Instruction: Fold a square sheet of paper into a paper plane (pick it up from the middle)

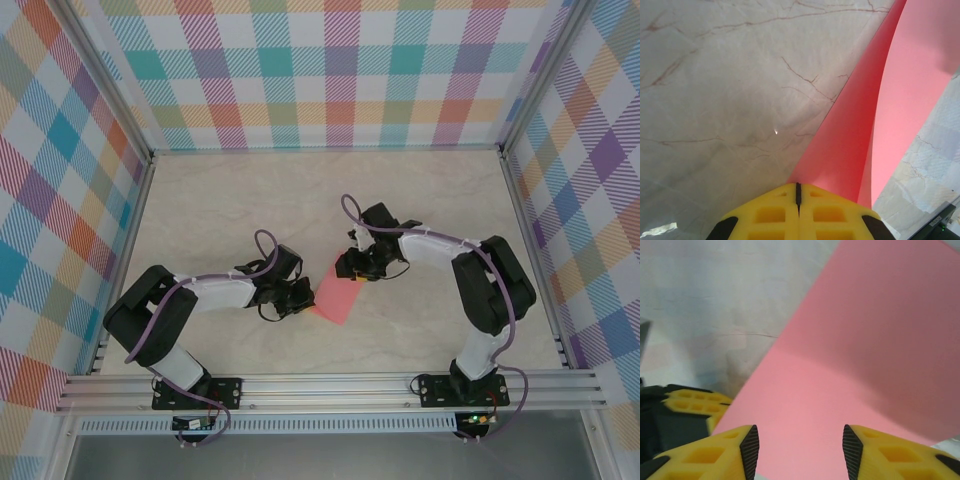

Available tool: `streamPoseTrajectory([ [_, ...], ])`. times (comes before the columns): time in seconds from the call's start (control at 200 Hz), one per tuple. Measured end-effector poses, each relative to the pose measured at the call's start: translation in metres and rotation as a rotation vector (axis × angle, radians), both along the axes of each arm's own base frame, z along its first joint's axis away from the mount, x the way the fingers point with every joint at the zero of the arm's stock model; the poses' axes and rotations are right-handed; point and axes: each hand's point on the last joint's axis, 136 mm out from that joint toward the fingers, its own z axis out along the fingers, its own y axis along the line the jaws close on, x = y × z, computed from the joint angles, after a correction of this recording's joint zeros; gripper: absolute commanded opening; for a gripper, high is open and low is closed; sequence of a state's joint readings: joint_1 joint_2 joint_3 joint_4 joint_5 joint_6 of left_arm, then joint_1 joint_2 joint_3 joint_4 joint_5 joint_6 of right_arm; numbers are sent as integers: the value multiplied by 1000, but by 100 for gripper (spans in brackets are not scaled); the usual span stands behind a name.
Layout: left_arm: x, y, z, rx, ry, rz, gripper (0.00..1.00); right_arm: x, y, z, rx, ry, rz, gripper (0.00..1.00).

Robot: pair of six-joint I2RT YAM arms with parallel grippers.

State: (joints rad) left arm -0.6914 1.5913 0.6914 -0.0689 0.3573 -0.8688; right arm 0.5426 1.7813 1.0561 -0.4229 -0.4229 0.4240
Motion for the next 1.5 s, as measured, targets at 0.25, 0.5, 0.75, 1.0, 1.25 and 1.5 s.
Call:
streamPoseTrajectory([
  [0.25, 0, -12, 9, -66, -7, -30, 6, -6, -4, -19, -36, 60, -9, 42],
  [0.5, 6, -36, 32, -208, -58, -83, 14, -6, -3, -22, -28, 88, -9, 41],
  [0.75, 13, -55, 45, -314, -87, -97, 22, -7, -2, -21, -19, 98, -13, 44],
  [1.0, 9, -61, 34, -314, -63, -109, 23, -4, -2, -18, 1, 124, -54, 44],
  [1.25, 9, -61, 30, -306, -56, -107, 24, -8, -20, 5, 47, 100, -127, 50],
  [1.5, 10, -60, 27, -297, -52, -102, 23, -38, -20, 21, 168, 116, -93, 48],
])
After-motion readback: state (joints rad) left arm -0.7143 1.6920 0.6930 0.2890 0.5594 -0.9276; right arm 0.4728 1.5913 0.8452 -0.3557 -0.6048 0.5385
